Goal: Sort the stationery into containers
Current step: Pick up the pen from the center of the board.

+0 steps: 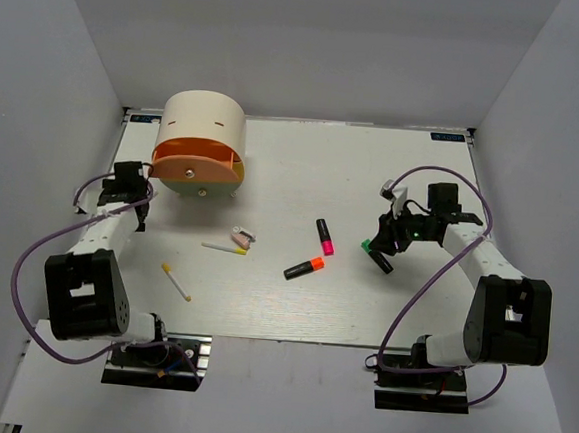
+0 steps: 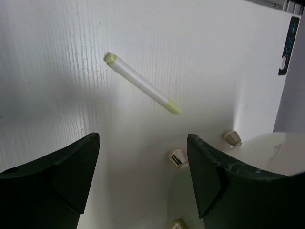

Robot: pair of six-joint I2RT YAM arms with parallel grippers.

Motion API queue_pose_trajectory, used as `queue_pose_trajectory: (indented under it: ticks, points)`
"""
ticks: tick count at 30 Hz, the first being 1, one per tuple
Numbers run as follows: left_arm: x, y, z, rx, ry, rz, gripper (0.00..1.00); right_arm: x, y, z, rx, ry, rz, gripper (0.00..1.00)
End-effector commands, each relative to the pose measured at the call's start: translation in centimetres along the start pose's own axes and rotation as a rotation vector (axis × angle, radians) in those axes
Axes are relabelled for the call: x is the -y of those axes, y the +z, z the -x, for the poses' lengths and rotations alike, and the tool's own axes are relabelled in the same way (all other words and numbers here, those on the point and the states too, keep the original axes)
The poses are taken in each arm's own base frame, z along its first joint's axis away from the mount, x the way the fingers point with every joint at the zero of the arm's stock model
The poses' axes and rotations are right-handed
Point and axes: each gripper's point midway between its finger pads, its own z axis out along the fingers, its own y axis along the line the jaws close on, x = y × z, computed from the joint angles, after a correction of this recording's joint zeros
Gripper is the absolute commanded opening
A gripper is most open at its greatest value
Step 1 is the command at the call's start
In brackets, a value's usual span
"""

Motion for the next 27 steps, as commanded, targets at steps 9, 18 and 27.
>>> queue_pose_trajectory:
  ticks: [9,18,27]
  points:
    - [2.0,2.0,0.7,-0.093,-0.199,0.106,0.86,0.9,-0.2,0.3,0.016,0.0,-0.011,0.45]
    - [2.5,3.7,-0.4,-0.183,-0.236,0.243,0.86,0.9,0.0,-0.4,0.011,0.019,-0.007,0.46]
    - [3.0,4.2,-1.0,-0.207,-0.258,0.288,0.86,1.2,0.3,-0.3,0.017,0.036,-0.002,0.46]
